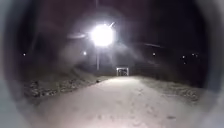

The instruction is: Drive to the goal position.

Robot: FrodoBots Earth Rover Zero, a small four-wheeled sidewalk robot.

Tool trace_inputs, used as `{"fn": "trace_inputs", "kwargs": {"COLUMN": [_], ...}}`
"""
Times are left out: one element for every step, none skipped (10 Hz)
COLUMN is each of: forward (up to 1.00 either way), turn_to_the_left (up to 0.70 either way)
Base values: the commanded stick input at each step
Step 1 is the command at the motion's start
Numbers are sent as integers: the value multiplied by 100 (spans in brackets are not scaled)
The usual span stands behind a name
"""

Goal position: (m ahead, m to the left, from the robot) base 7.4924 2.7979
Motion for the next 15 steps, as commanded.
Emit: {"fn": "trace_inputs", "kwargs": {"forward": [70,70,70,70,70,70,70,70,70,70,70,70,70,70,70], "turn_to_the_left": [0,0,0,0,0,0,0,0,0,0,0,0,0,0,0]}}
